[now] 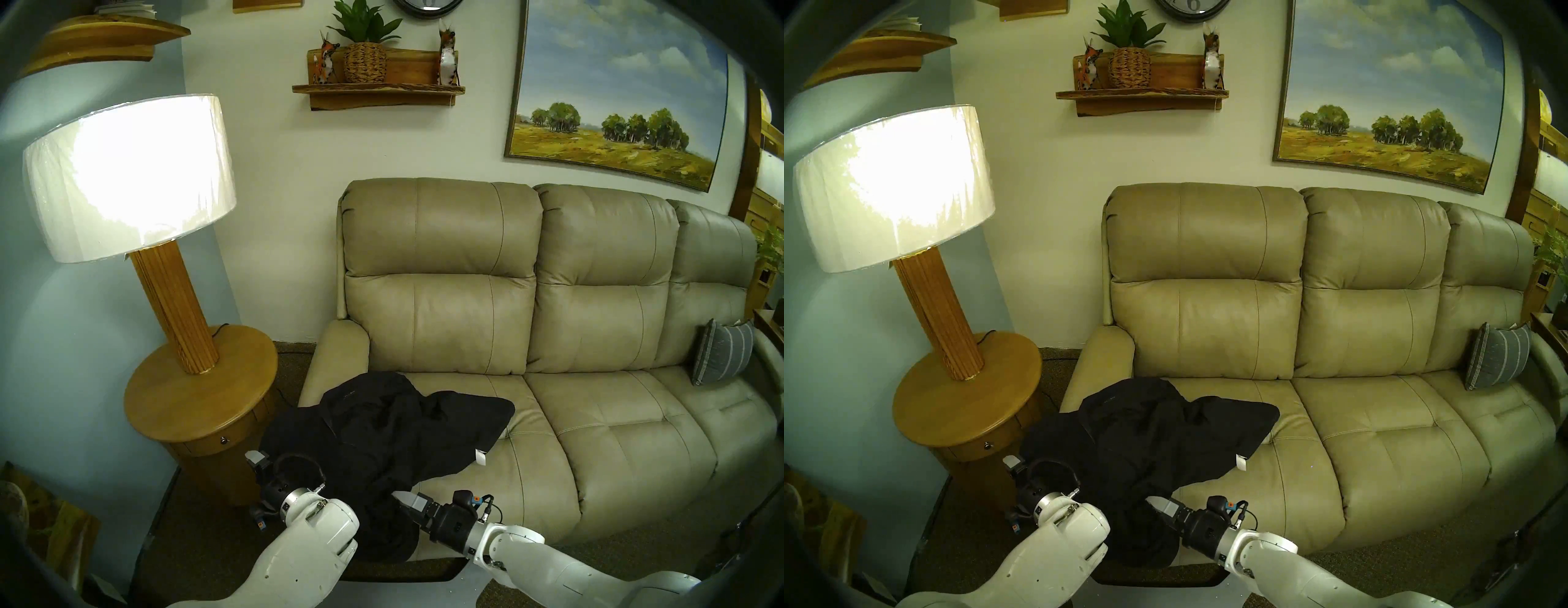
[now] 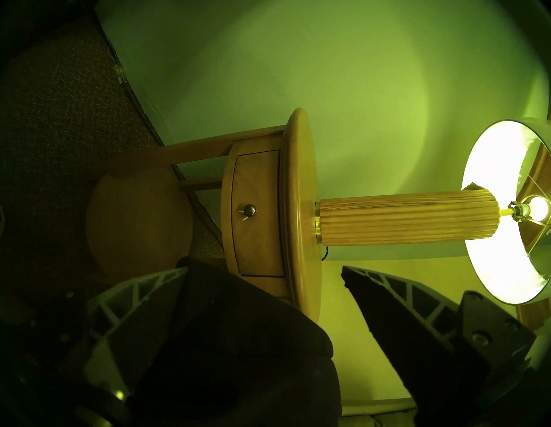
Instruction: Drape jacket on sofa arm
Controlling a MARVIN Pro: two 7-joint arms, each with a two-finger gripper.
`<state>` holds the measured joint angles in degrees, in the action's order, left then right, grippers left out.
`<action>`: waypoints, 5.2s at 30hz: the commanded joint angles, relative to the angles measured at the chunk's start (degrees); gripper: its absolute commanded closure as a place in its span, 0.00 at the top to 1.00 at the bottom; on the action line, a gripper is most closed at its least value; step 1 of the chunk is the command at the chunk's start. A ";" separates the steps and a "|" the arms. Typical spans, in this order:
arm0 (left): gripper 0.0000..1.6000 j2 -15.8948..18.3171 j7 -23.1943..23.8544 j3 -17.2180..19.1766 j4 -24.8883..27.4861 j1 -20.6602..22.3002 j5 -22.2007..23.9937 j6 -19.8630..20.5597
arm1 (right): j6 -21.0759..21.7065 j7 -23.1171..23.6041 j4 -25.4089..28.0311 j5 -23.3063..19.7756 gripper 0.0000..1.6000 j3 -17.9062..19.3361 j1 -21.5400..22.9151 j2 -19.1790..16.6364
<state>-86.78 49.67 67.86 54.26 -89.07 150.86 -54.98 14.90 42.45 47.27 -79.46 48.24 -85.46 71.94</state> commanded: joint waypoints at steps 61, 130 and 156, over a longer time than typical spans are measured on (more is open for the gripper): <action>1.00 15.20 3.76 -0.53 28.73 -36.03 -11.07 5.48 | -9.44 -18.72 -19.14 -5.68 0.31 -4.93 12.21 21.88; 1.00 8.93 8.12 1.79 11.22 -33.55 -7.58 16.23 | -13.28 -38.80 -20.90 7.62 1.00 -17.34 38.95 43.06; 1.00 9.94 14.81 -0.43 10.99 -32.98 -12.63 20.47 | -18.96 -26.47 -28.44 5.27 1.00 -9.83 33.23 25.08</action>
<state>-77.52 62.72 67.90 64.73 -122.31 139.63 -34.75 -2.78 14.03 20.17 -73.40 36.74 -51.06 102.85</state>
